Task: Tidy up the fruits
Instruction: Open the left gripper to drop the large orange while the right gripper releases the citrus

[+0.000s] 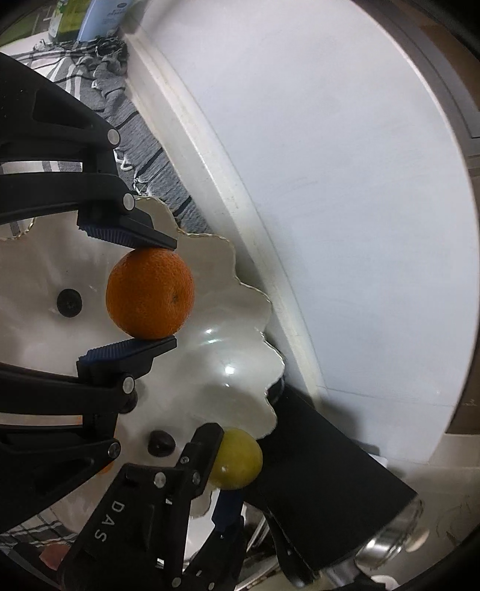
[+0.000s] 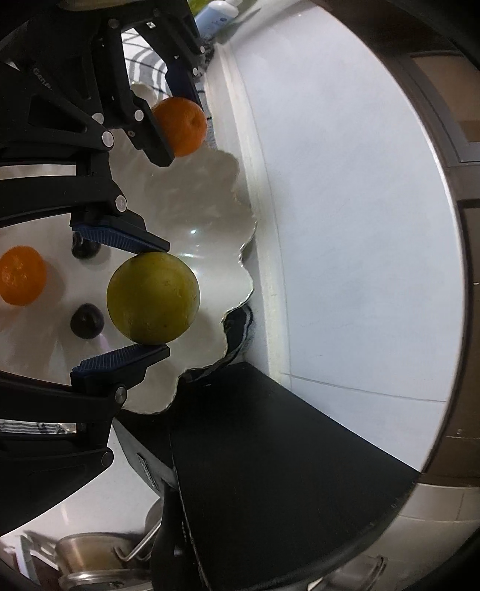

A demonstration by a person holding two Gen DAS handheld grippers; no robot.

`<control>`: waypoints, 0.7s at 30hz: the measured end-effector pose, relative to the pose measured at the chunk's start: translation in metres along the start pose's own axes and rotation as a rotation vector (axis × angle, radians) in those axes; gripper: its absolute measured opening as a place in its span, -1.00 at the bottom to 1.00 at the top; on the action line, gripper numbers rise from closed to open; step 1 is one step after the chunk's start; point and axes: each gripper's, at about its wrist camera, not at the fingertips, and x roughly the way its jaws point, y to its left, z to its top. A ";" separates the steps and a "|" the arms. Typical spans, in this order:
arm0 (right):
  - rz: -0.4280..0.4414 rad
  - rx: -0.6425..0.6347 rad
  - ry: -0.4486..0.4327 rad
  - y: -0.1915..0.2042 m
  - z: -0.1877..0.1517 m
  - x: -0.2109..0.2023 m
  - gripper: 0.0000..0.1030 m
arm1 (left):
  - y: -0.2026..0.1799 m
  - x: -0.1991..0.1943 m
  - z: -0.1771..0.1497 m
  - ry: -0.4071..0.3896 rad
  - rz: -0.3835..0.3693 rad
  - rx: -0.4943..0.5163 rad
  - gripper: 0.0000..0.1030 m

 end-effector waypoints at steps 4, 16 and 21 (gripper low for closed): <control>-0.001 -0.006 0.035 -0.001 0.001 0.013 -0.03 | -0.001 0.010 0.001 0.029 0.011 -0.006 -0.12; 0.014 0.029 0.067 -0.008 -0.005 0.018 0.18 | -0.004 0.003 0.002 -0.004 0.067 0.000 0.24; -0.012 0.035 0.051 -0.011 -0.011 0.004 0.18 | 0.000 -0.007 -0.001 -0.019 0.092 -0.027 0.25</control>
